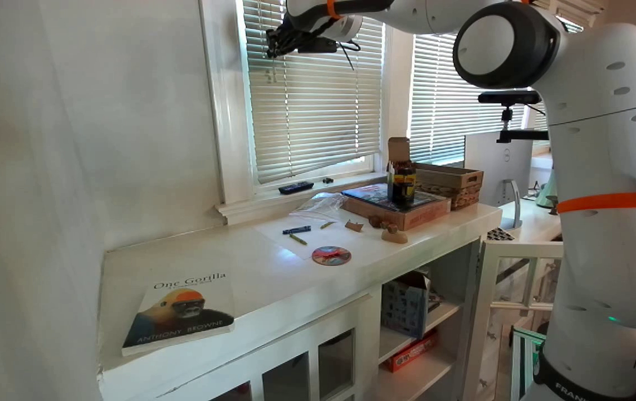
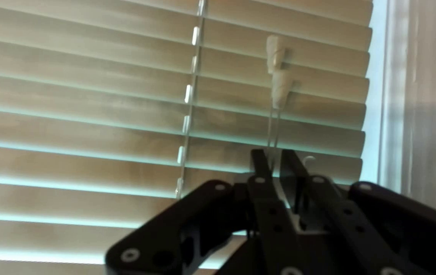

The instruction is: Open the kittens

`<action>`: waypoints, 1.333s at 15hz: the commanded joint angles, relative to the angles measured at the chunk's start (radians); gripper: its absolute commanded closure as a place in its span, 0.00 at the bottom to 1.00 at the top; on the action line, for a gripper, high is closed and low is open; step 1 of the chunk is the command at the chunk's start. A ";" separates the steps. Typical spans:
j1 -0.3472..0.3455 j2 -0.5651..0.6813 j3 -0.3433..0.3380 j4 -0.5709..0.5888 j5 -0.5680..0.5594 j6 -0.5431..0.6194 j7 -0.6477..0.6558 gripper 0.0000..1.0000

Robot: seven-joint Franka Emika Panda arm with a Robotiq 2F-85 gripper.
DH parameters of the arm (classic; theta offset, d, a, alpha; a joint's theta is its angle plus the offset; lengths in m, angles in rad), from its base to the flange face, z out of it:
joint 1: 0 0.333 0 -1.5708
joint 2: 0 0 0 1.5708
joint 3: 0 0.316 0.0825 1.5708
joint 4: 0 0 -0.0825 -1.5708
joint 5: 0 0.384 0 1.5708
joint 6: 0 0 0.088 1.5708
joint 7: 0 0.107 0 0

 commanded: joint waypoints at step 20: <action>0.012 -0.068 -0.007 -0.150 -0.020 -0.150 0.030 1.00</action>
